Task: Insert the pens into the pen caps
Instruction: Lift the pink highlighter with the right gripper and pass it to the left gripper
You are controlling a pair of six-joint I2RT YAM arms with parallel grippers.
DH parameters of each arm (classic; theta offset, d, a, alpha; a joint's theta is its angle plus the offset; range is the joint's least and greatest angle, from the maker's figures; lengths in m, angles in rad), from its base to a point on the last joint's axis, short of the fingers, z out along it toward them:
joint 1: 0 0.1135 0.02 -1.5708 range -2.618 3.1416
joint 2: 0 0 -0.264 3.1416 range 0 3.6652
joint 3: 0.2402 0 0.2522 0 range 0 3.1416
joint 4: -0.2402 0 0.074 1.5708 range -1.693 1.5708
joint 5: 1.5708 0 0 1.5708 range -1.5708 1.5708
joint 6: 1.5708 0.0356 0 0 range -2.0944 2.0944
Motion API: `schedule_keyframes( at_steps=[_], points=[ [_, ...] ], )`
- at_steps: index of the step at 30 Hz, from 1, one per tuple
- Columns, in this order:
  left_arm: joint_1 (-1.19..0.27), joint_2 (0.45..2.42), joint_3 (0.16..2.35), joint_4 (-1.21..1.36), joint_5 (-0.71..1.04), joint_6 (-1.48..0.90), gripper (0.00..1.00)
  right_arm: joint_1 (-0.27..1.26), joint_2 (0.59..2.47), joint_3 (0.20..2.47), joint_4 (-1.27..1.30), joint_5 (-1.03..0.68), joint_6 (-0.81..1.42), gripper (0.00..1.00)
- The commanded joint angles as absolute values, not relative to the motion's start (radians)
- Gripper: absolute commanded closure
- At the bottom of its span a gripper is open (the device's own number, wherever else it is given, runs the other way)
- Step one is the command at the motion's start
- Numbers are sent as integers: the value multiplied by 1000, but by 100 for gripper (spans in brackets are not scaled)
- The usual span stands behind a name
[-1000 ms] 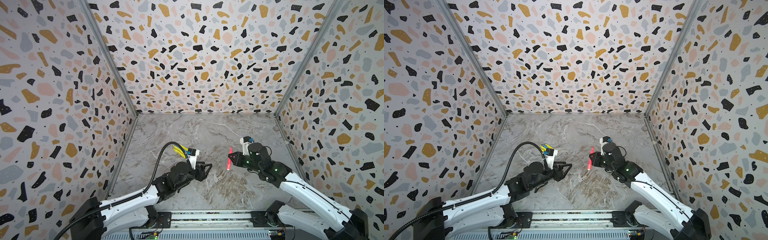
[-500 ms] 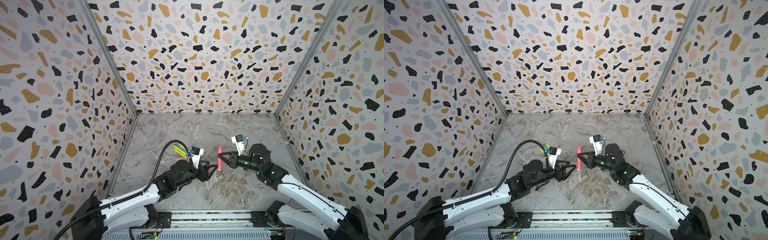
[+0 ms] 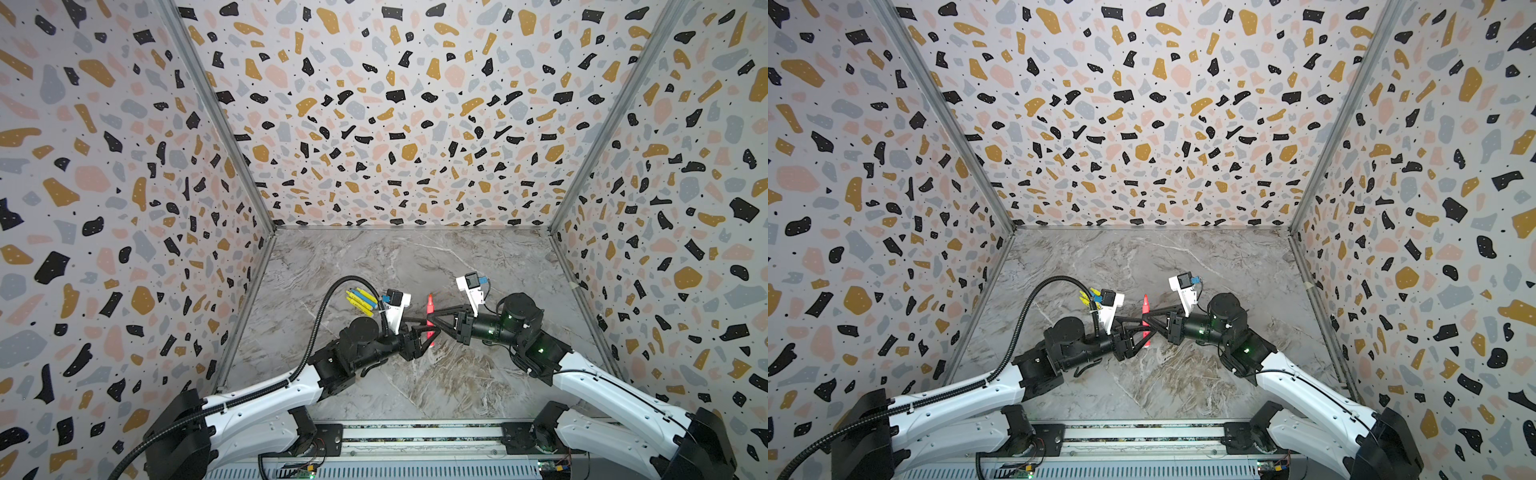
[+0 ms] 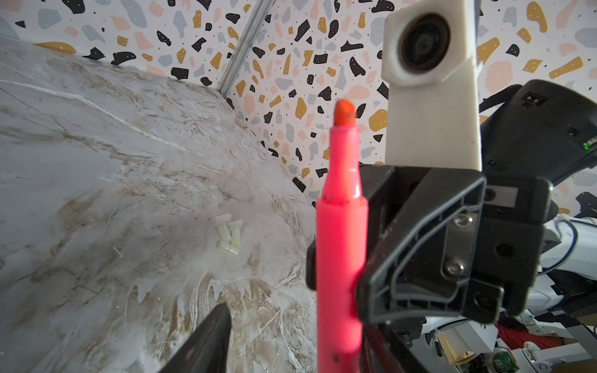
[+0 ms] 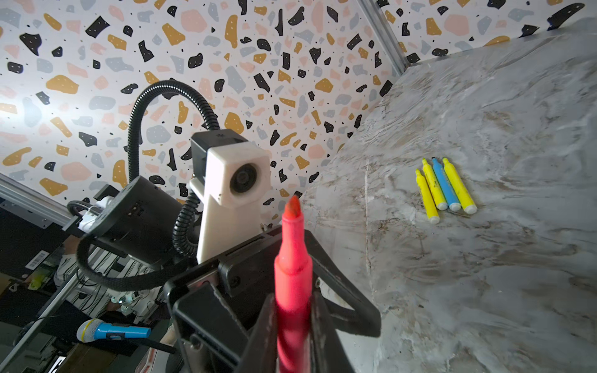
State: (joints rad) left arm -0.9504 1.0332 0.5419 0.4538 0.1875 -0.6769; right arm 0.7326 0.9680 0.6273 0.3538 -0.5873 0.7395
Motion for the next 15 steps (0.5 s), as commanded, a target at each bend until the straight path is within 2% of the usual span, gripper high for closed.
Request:
schedule_keyframes(
  at_steps=[1,7,11,12,14,15],
  points=[
    [-954,1028,577,511,207,-687,45,739,958,617,416,-611,745,100],
    [-955,1030,578,513,207,-690,75,742,956,603,435,-611,747,100],
    [-954,1031,578,505,209,-683,91,741,953,597,432,-605,746,100],
    [-954,1031,578,503,210,-680,94,741,951,597,431,-604,743,97],
    [-953,1031,574,496,208,-675,100,741,945,598,421,-596,737,74],
    [-953,1031,572,494,207,-672,100,741,942,600,417,-590,731,66]
  ],
)
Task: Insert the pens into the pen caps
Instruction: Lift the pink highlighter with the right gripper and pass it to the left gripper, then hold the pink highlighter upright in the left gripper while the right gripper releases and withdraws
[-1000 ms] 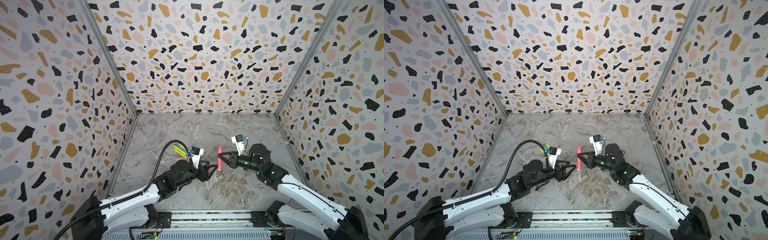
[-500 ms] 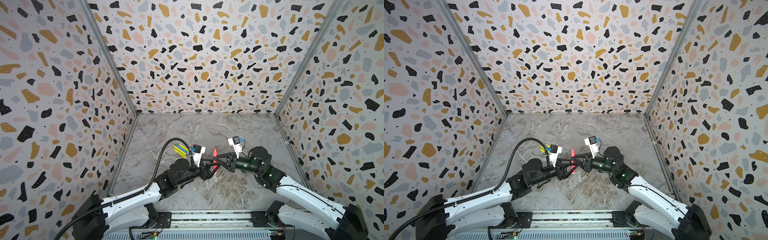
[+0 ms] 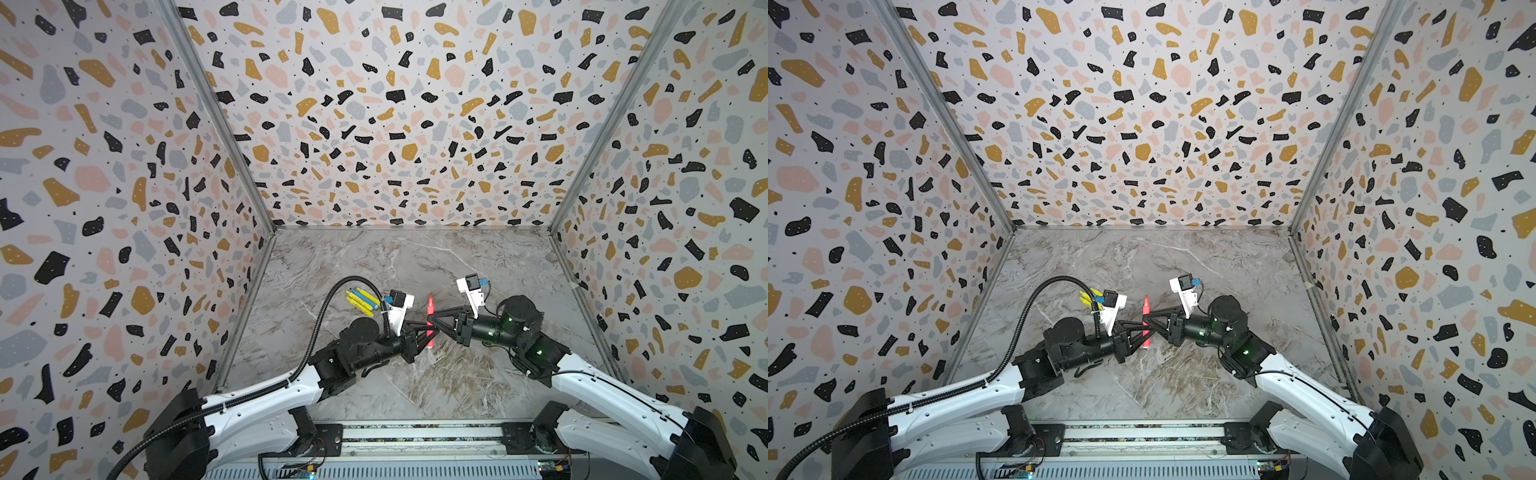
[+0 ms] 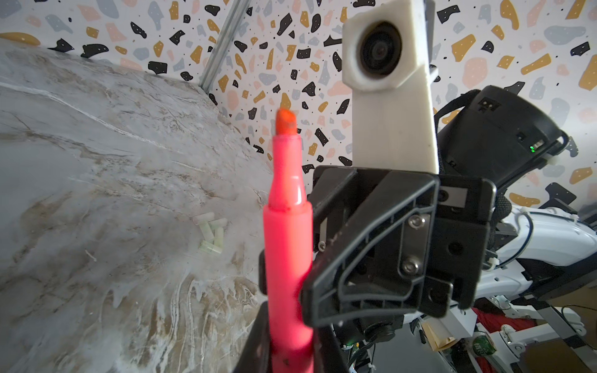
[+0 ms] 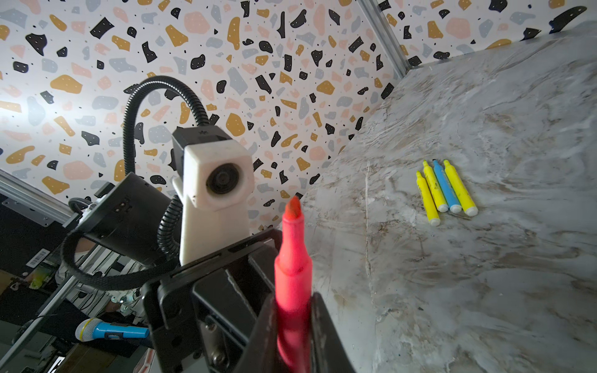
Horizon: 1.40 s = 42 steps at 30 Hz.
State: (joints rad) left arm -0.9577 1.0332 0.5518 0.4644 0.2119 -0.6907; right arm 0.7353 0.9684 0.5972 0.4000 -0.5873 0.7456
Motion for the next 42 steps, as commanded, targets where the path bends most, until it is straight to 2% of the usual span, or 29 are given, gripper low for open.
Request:
schedule_keyframes(
  at_steps=[1,3,6,15,18,20,22,26,30,32,42],
  points=[
    [-953,1031,568,492,209,-670,100,741,936,603,406,-583,725,59],
    [-953,1032,562,494,216,-669,100,739,926,617,375,-557,703,55],
    [-954,1032,555,494,224,-665,100,738,934,653,327,-547,673,53],
    [-954,1030,545,510,262,-657,100,738,1024,731,302,-604,650,56],
    [-954,1029,542,512,271,-657,100,737,1038,745,297,-611,646,66],
    [-954,1029,540,515,280,-655,100,738,1043,748,295,-617,643,78],
    [-954,1029,541,517,292,-651,100,738,1043,747,292,-616,640,86],
    [-954,1033,543,523,339,-640,100,738,1040,744,289,-627,632,96],
    [-954,1038,551,519,362,-635,100,738,1037,739,296,-640,630,100],
    [-954,1042,557,517,365,-636,91,739,1035,734,305,-644,636,100],
    [-954,1059,580,518,369,-639,75,739,1034,712,354,-666,669,100]
  ],
)
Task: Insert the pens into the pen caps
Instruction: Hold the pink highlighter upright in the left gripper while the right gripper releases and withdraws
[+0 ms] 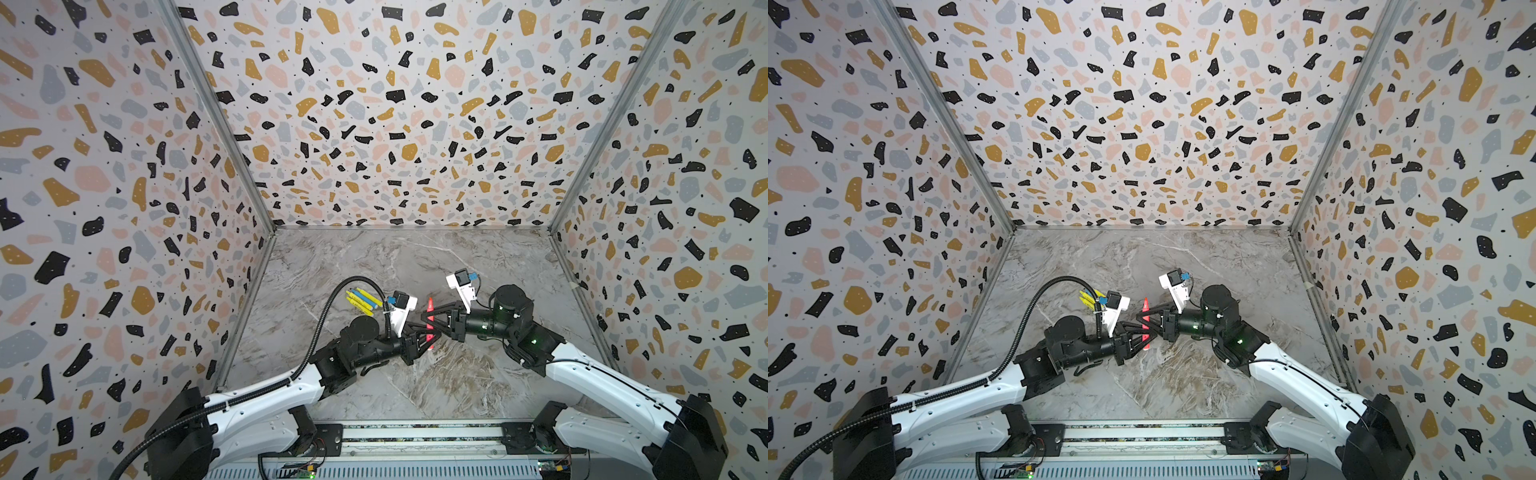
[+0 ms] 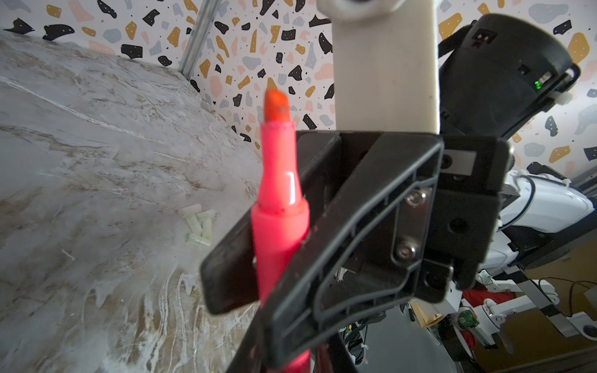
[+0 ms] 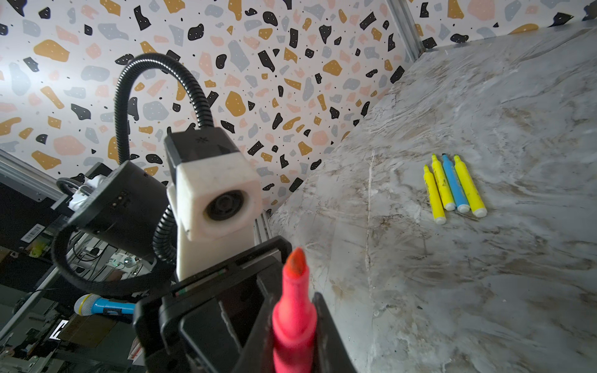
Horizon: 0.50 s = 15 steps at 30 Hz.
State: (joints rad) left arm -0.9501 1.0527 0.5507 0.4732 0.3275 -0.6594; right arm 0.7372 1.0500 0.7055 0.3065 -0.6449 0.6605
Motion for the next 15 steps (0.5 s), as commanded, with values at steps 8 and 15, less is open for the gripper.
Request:
schedule_keyframes(
  at_steps=[8,15],
  points=[
    [-954,1068,584,520,370,-642,86,739,1034,701,358,-666,672,100],
    [-954,1058,592,500,347,-645,71,741,1025,687,359,-667,666,100]
  ],
)
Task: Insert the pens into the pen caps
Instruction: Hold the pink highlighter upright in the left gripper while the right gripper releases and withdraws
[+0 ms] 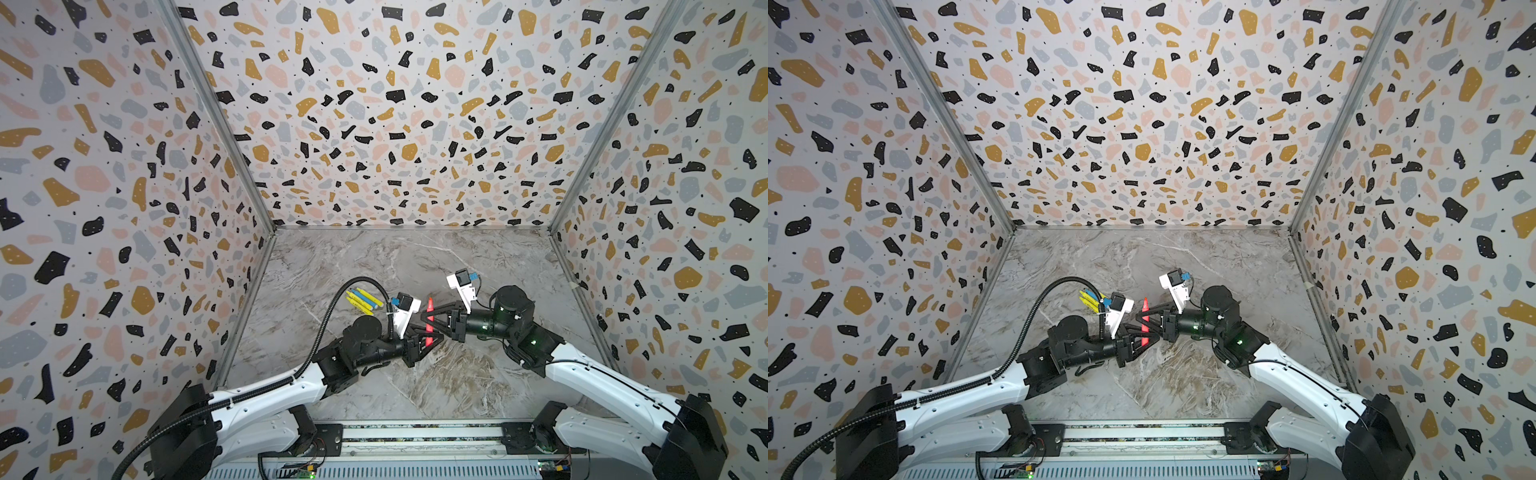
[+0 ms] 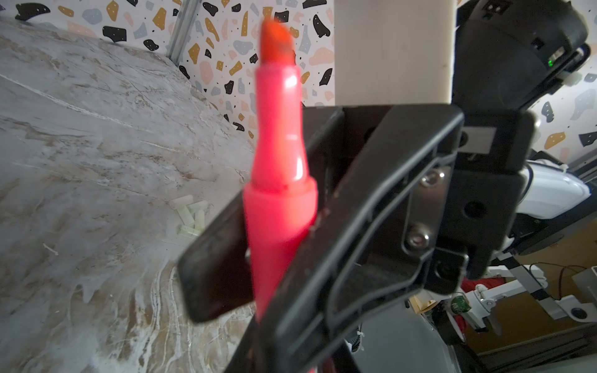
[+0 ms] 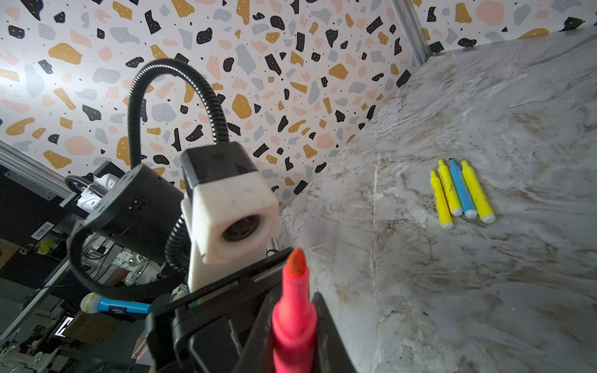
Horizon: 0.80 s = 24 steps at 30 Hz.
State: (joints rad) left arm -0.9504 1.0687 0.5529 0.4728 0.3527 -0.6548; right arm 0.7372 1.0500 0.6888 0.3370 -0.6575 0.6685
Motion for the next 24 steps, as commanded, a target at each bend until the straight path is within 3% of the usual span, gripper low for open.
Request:
schedule_keyframes(
  at_steps=[1,7,15,17,18,21,24],
  points=[
    [-954,1056,594,496,342,-643,70,741,1025,684,360,-666,666,100],
    [-954,1045,596,491,327,-643,72,741,1020,680,361,-666,666,100],
    [-954,1035,588,490,302,-642,99,742,1013,671,370,-666,673,100],
    [-954,1031,586,488,291,-643,100,742,1008,670,368,-661,673,100],
    [-954,1030,585,482,282,-640,100,742,1005,671,366,-656,674,97],
    [-954,1023,584,445,245,-629,100,742,983,679,328,-610,672,60],
    [-953,1013,578,385,189,-604,100,728,949,710,204,-505,647,50]
  ],
)
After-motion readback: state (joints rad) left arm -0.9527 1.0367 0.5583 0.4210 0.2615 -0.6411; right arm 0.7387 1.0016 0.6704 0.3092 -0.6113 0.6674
